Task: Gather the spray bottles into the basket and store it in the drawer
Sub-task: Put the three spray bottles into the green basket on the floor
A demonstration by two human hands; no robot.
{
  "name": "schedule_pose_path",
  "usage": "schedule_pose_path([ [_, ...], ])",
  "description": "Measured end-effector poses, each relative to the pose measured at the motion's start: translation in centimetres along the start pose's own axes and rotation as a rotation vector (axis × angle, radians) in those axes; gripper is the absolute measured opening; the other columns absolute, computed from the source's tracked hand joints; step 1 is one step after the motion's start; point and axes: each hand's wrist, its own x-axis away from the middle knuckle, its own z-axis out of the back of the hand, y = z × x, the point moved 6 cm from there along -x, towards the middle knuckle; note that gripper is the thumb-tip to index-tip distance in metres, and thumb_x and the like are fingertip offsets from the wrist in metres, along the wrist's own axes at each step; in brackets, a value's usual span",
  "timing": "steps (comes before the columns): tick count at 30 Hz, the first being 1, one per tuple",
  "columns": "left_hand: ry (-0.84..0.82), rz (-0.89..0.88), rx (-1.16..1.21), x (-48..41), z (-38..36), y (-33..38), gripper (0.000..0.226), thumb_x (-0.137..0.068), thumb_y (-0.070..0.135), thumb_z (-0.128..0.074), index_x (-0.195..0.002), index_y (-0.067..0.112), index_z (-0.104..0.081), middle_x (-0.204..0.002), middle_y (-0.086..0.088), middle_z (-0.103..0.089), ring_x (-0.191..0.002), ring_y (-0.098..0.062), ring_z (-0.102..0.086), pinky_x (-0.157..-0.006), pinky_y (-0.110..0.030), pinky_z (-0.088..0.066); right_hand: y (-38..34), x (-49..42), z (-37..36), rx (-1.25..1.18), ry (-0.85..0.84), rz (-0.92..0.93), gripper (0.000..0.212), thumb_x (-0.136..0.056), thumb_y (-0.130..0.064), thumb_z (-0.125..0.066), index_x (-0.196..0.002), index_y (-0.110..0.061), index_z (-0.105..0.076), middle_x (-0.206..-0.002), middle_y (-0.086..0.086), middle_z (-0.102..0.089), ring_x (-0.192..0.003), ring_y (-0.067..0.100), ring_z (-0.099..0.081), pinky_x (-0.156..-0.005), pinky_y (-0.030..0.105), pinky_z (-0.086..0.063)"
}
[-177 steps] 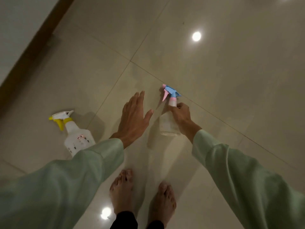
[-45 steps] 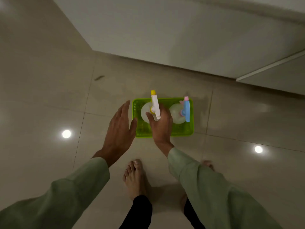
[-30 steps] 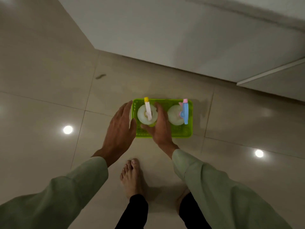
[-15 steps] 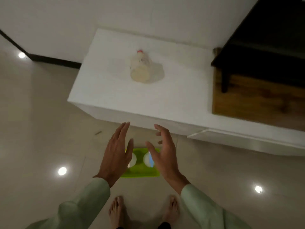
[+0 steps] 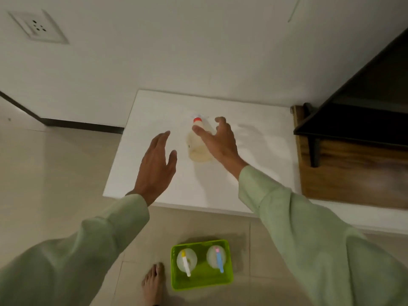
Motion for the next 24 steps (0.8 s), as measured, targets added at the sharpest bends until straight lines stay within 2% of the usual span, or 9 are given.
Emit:
schedule_pose_path([
  [2,-0.038,-0.011,0.017,-2.0,-0.3,-1.4,0.053,-0.101,0.021,-0.047,-0.151,0.014,-0.031,-0.157,-0.004,-0.036,-0.142,-0.02,-0.038,-0.107,-0.022,-0.023,-0.4,-2.9,-1.8,0.056,-0.017,-0.086,0.088,-0.073,-0.07,-0.064,-0.14,-0.021,-0.039,-0.137,0.005,-0.052,-0.125,0.03,-0.052,-0.102,0.048,-0.045],
  [4,-0.081,-0.025,0.032,-3.2,-0.7,-2.1,0.053,-0.102,0.023,-0.046,-0.152,0.017,-0.03,-0.158,-0.002,-0.034,-0.143,-0.02,-0.037,-0.107,-0.022,-0.022,-0.1,-4.6,-3.4,0.074,-0.053,-0.17,0.081,-0.072,-0.067,-0.066,-0.134,-0.018,-0.047,-0.12,-0.001,-0.057,-0.114,0.027,-0.057,-0.091,0.041,-0.047],
  [8,-0.136,-0.025,0.062,-4.3,-0.4,-4.0,0.052,-0.102,0.024,-0.045,-0.151,0.015,-0.032,-0.158,-0.004,-0.034,-0.144,-0.023,-0.035,-0.115,-0.033,-0.029,0.8,-5.9,-5.8,-0.081,-0.047,-0.358,0.07,-0.063,-0.052,-0.074,-0.119,-0.014,-0.058,-0.108,0.005,-0.066,-0.093,0.026,-0.065,-0.072,0.033,-0.05],
  [11,-0.165,-0.011,0.065,-3.9,-0.1,-5.3,0.051,-0.102,0.024,-0.046,-0.151,0.014,-0.033,-0.158,-0.005,-0.034,-0.144,-0.024,-0.036,-0.117,-0.038,-0.031,0.9,-5.9,-6.7,-0.157,-0.035,-0.411,0.063,-0.054,-0.041,-0.078,-0.108,-0.013,-0.061,-0.099,0.006,-0.069,-0.084,0.026,-0.068,-0.068,0.033,-0.055],
  [15,-0.182,0.003,0.058,-2.5,0.0,-6.3,0.052,-0.102,0.024,-0.046,-0.151,0.014,-0.033,-0.158,-0.005,-0.035,-0.144,-0.023,-0.036,-0.117,-0.038,-0.03,1.2,-4.1,-7.1,-0.241,-0.065,-0.368,0.031,-0.06,-0.02,-0.078,-0.087,-0.008,-0.067,-0.084,0.009,-0.069,-0.07,0.029,-0.065,-0.064,0.032,-0.051],
  [17,-0.179,0.008,0.056,-1.4,-0.1,-6.1,0.052,-0.102,0.024,-0.045,-0.151,0.015,-0.032,-0.159,-0.004,-0.033,-0.145,-0.022,-0.034,-0.118,-0.039,-0.031,1.2,-2.3,-6.6,-0.296,-0.072,-0.307,0.032,-0.066,-0.015,-0.078,-0.094,-0.006,-0.067,-0.085,0.011,-0.07,-0.072,0.031,-0.066,-0.065,0.034,-0.053],
  [20,-0.155,0.001,0.064,1.1,-0.2,-5.1,0.052,-0.101,0.022,-0.047,-0.151,0.015,-0.033,-0.159,-0.003,-0.033,-0.145,-0.021,-0.034,-0.117,-0.036,-0.031,1.2,1.0,-5.5,-0.412,-0.081,-0.211,0.038,-0.076,-0.015,-0.078,-0.11,-0.014,-0.061,-0.102,0.011,-0.073,-0.084,0.026,-0.07,-0.074,0.039,-0.057],
  [24,-0.125,0.005,0.069,5.5,-0.5,-3.5,0.052,-0.1,0.019,-0.049,-0.15,0.015,-0.034,-0.157,-0.003,-0.036,-0.144,-0.02,-0.036,-0.117,-0.038,-0.034,1.9,6.6,-3.8,-0.547,-0.158,-0.106,0.023,-0.094,-0.023,-0.065,-0.114,-0.021,-0.055,-0.104,0.003,-0.07,-0.09,0.015,-0.065,-0.079,0.03,-0.048],
])
